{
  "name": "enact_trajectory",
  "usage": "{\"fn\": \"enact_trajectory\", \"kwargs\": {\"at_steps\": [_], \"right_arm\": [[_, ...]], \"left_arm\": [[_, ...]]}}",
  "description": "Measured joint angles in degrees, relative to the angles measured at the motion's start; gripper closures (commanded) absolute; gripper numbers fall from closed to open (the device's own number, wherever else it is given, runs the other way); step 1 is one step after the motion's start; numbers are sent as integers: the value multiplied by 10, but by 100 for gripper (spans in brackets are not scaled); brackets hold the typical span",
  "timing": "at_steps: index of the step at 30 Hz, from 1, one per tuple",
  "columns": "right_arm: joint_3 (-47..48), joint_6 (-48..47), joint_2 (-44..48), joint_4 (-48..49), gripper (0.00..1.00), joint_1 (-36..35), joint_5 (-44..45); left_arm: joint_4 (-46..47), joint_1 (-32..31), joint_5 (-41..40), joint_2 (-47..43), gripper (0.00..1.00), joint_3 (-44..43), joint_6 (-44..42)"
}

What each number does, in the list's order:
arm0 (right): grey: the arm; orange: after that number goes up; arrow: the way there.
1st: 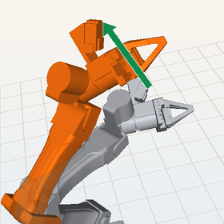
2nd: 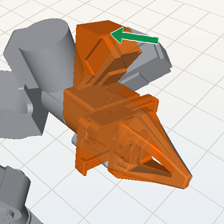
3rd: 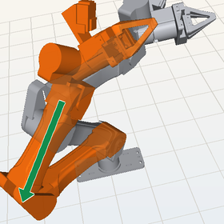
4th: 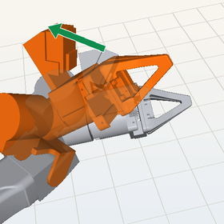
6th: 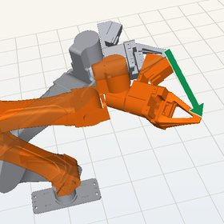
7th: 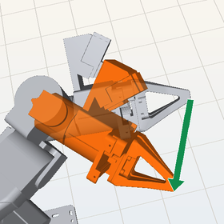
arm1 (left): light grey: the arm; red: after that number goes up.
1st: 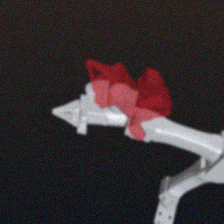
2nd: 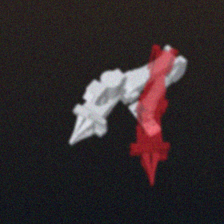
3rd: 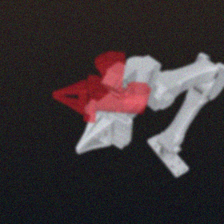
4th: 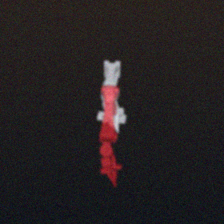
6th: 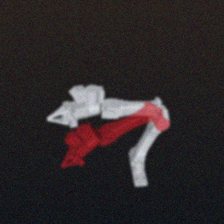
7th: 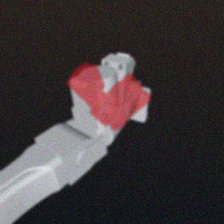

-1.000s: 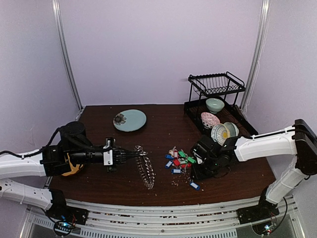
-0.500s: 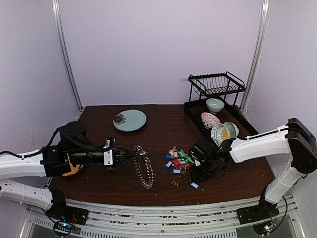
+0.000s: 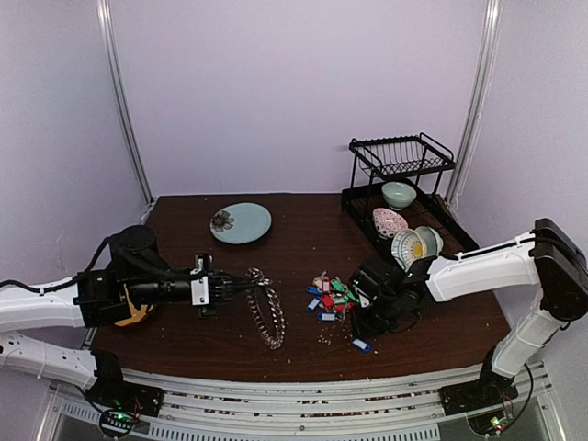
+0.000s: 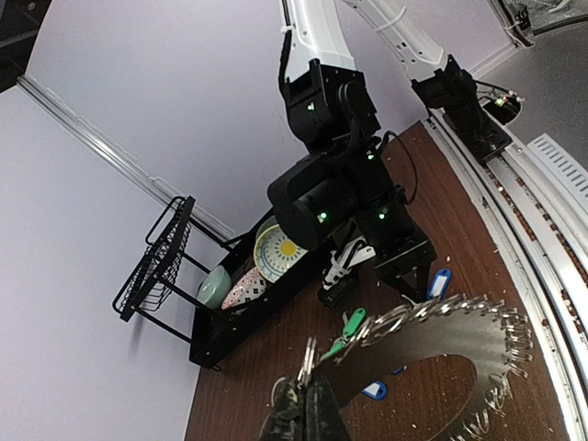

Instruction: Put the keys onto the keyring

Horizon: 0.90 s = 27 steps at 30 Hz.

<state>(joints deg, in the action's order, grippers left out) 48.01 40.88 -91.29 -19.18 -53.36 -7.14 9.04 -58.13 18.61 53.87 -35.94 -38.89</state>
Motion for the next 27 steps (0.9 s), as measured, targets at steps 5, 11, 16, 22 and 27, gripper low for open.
{"fn": "enact_trajectory", "kwargs": {"at_steps": [5, 11, 16, 22, 27], "right_arm": [[3, -22, 14, 4, 100, 0, -21], [110, -114, 49, -61, 100, 0, -56], [200, -179, 85, -91, 100, 0, -122], [279, -224, 104, -129, 100, -5, -184], [288, -223, 99, -124, 100, -32, -199]], "left_arm": [[15, 0, -24, -6, 100, 12, -2], [25, 0, -62, -9, 100, 14, -26], [10, -9, -101, 4, 100, 3, -71], [-25, -37, -151, 50, 100, -31, -137], [-37, -53, -176, 77, 100, -42, -162]]}}
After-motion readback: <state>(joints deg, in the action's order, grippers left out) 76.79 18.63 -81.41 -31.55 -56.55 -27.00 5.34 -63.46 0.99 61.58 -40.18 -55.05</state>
